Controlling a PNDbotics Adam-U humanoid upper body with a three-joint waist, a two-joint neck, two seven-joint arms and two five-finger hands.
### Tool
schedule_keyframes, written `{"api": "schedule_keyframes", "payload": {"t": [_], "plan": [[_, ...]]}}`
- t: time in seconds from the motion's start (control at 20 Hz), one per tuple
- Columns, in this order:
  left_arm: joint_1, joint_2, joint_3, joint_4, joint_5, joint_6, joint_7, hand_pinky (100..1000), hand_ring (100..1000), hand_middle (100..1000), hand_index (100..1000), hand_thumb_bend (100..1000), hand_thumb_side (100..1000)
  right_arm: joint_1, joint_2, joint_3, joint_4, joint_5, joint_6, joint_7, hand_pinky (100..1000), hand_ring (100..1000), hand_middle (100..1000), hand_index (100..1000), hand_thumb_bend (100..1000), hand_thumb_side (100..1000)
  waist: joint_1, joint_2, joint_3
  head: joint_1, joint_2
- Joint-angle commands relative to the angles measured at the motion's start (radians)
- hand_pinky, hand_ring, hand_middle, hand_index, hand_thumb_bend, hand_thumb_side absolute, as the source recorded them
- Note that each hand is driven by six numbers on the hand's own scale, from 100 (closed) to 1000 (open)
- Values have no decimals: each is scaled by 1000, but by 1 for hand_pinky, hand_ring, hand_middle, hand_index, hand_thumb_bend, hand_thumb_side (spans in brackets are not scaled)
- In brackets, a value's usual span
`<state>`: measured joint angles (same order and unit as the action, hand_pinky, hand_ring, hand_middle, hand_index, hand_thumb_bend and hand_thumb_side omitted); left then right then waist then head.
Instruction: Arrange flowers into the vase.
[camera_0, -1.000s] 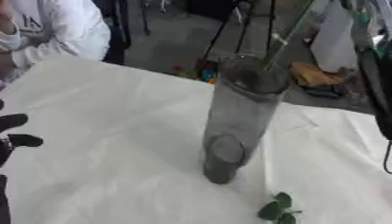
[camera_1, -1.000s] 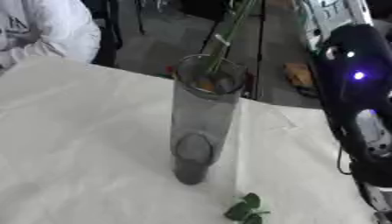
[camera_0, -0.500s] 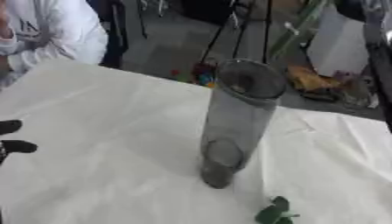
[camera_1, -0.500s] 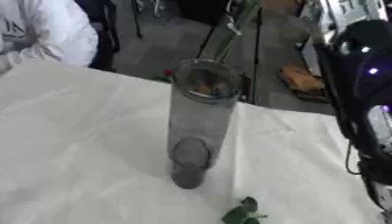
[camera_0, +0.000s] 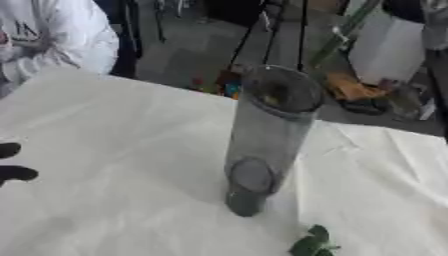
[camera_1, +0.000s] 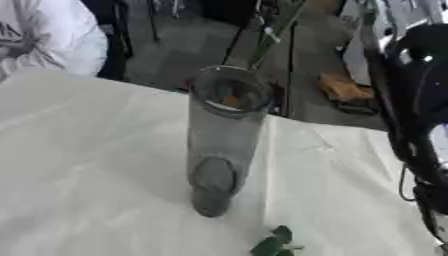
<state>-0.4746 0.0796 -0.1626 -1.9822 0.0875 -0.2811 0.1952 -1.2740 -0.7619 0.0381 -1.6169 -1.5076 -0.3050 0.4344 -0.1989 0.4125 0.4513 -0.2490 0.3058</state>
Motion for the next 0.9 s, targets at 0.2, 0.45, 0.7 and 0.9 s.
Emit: {"api": "schedule_keyframes", "payload": {"t": [0.2,0.45,0.7,0.9], "plan": [[-13,6,-9,-18,-5,0,-8,541,676,708,918,351,1000,-9,-42,-6,-57,-4,-8,61,100,100,100,100,113,539,17,-9,2,-7,-19],[-16,4,-11,-18,-4,0,-10,541,675,708,919,349,1000,-3,-46,-4,-78,37,-8,141,100,100,100,100,106,547,18,2,8,-6,-29],[-19,3,-13,-18,-3,-1,-13,538,675,708,919,345,1000,1,-44,-2,-82,69,-13,203,100,100,100,100,100,553,17,12,14,-7,-38],[-21,2,-16,-18,-3,0,-16,536,674,709,920,343,1000,-2,-40,-1,-74,86,-21,211,100,100,100,100,100,554,16,18,17,-7,-42]]}}
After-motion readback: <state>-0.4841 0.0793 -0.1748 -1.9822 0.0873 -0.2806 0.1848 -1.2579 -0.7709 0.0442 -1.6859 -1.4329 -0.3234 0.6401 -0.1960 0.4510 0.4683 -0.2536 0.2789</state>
